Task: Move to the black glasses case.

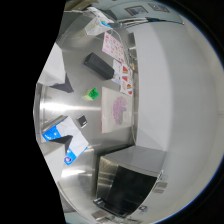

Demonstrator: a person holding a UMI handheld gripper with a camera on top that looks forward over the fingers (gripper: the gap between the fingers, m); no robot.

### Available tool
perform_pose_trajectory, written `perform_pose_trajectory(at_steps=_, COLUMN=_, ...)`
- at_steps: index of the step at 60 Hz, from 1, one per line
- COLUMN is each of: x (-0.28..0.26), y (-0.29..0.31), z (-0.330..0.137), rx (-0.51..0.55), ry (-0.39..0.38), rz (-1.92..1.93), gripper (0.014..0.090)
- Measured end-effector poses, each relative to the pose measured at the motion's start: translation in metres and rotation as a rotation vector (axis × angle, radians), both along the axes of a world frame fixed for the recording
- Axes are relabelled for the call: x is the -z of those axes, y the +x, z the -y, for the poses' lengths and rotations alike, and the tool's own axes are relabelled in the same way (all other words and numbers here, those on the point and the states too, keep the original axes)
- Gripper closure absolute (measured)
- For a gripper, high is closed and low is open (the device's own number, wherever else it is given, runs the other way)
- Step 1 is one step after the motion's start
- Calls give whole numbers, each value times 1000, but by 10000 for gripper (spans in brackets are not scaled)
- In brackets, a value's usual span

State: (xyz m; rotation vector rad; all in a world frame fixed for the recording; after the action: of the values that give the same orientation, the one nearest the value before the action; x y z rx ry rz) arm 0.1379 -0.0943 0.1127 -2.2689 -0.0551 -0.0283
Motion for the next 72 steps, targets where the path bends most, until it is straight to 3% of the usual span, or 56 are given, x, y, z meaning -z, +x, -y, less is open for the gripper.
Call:
perform_pose_trajectory(at_steps=22, x=16, y=-101, z=-24, rx=-69, ry=-25, rz=-49, gripper=209)
perform_pose_trajectory(at_steps=41, x=37, y=-183, z=-77, rx=-70, ry=-44, rz=-71, gripper=207)
perform_pose_trajectory(at_steps=72, x=81, y=-218, z=-167, rx=-30, ry=-67, rz=-48, gripper=208)
